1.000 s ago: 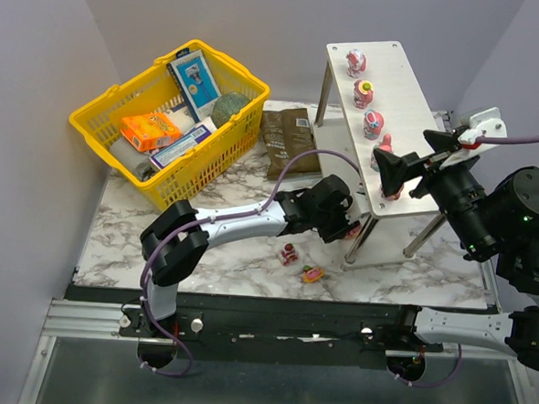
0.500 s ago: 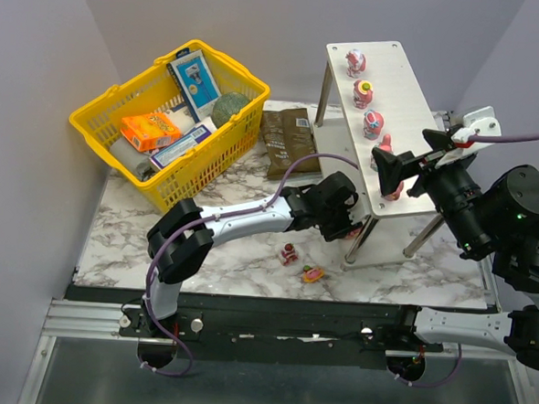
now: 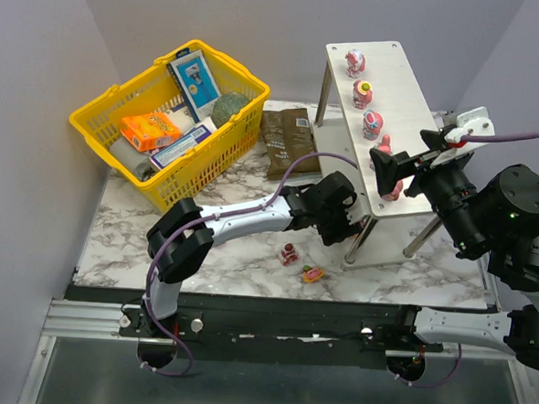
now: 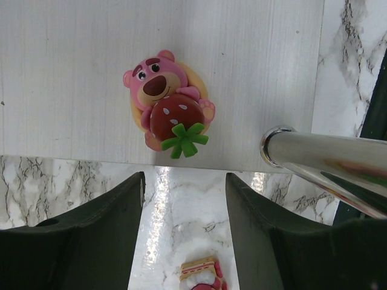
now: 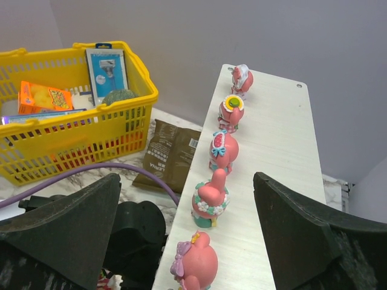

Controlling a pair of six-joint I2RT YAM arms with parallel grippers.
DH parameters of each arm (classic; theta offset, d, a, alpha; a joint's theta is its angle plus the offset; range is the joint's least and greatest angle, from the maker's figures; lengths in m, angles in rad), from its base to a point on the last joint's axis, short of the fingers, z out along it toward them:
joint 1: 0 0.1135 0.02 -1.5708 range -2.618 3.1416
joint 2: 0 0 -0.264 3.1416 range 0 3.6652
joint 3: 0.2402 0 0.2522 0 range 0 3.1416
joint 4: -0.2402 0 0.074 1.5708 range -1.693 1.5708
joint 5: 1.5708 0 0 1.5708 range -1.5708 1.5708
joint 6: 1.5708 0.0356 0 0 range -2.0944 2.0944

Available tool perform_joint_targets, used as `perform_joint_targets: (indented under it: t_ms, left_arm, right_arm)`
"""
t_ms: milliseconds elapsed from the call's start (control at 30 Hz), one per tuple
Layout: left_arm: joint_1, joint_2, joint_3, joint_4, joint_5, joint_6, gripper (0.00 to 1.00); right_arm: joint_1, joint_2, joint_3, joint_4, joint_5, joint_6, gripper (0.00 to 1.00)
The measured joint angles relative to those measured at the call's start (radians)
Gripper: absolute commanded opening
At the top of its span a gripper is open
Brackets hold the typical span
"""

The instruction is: Place and organize the plastic toys onto the shelf

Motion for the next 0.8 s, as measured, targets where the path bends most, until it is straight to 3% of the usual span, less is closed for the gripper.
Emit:
perform_joint_targets:
  t_ms: [267,500,667,800]
  left_arm:
    - [0.002,-0.003,-0.015,0.007,-0.01,-0.002,0.71]
    - [-0.008,-0.065,-0.171,0.063,-0.014,-0.04,0.75]
    - [-0.01,-0.114,-0.265,0.132,-0.018,-0.117,0.77]
    - [0.014,-0.145,-0.314,0.205,-0.038,-0.264,0.77]
  right_arm:
    - [0.0,0.0,-0.012,0.001,0.003,0.001,0.97]
    - [0.0,-0.002,-0.017,0.001,0.007,0.002,0.98]
    - [0.0,-0.005,-0.022,0.005,0.011,0.005,0.97]
    - [0.0,-0.01,-0.028,0.006,0.014,0.015,0.98]
